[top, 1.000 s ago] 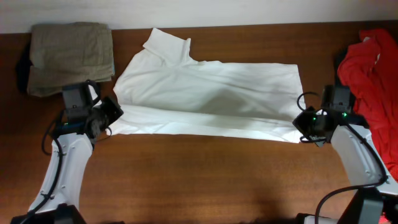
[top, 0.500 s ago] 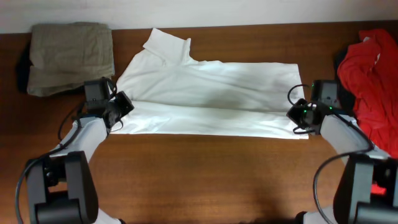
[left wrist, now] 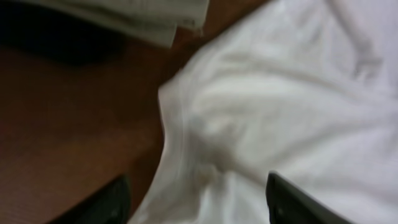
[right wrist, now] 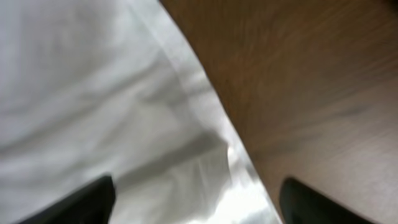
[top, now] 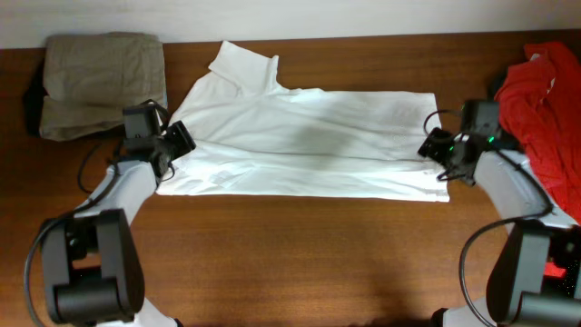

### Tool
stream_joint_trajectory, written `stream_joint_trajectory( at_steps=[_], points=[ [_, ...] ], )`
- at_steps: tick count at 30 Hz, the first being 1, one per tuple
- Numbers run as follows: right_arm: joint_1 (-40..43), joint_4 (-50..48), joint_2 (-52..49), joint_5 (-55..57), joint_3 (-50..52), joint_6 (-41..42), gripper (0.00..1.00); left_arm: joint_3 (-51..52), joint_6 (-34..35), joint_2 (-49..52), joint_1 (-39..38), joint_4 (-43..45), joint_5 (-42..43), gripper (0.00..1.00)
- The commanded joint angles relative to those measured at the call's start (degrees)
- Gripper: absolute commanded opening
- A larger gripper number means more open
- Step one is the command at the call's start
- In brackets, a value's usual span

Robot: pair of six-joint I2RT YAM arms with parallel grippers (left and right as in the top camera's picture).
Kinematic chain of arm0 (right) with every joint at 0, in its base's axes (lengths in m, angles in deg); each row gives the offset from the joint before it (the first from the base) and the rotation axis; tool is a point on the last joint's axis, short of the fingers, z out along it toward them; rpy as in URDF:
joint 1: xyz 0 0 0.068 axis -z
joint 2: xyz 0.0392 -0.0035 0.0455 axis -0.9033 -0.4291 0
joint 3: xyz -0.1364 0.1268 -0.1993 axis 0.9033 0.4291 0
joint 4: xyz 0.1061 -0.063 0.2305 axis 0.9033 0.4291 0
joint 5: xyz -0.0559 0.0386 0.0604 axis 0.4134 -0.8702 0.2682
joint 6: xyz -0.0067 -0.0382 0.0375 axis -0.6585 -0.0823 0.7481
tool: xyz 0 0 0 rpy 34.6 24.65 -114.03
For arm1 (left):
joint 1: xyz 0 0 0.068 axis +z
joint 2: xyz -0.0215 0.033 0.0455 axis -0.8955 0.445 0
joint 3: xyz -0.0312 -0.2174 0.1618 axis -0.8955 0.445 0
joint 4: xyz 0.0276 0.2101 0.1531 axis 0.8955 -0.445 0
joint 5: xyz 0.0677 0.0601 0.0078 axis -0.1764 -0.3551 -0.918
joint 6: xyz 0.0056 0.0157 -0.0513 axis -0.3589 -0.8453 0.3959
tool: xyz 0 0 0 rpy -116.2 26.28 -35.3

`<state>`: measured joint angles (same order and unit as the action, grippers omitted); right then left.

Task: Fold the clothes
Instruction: 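Fold the bottom hem up toward the collar with both grippers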

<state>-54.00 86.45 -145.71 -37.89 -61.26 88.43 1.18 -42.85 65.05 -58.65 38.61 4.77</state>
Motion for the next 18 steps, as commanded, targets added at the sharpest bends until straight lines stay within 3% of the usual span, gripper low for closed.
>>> stream_joint_trajectory(
  at_steps=[1,2,3,4,7,13,18],
  points=[
    [0.48,11.72,2.14,-4.26,-12.17,-1.88,0.54,-7.34,-3.74,-9.03,-0.02,-12.39,2.97,0.49],
    [0.11,14.14,2.14,-5.20,-12.41,-1.88,0.29,-7.32,-3.74,-9.33,-0.31,-14.93,3.72,0.31],
    [-0.31,16.39,1.75,-5.27,-11.76,-1.88,0.13,-7.32,-3.76,-9.05,-1.05,-18.32,3.67,0.15],
    [-0.85,17.92,1.22,-5.27,-10.62,-1.86,0.04,-7.32,-3.76,-8.20,-1.86,-21.18,3.54,0.05],
    [-2.78,17.00,-1.29,-5.29,-4.59,-1.86,0.04,-7.30,-3.76,-2.08,-4.13,-26.43,3.56,0.01],
    [-3.08,10.67,-6.01,-5.25,3.19,-1.84,0.04,-7.32,-3.72,10.60,-4.39,-26.67,5.01,0.01],
    [-3.02,6.05,-9.16,-2.19,6.38,-1.84,0.04,-7.32,-2.95,13.81,-2.25,-27.50,2.01,0.01]
  ],
)
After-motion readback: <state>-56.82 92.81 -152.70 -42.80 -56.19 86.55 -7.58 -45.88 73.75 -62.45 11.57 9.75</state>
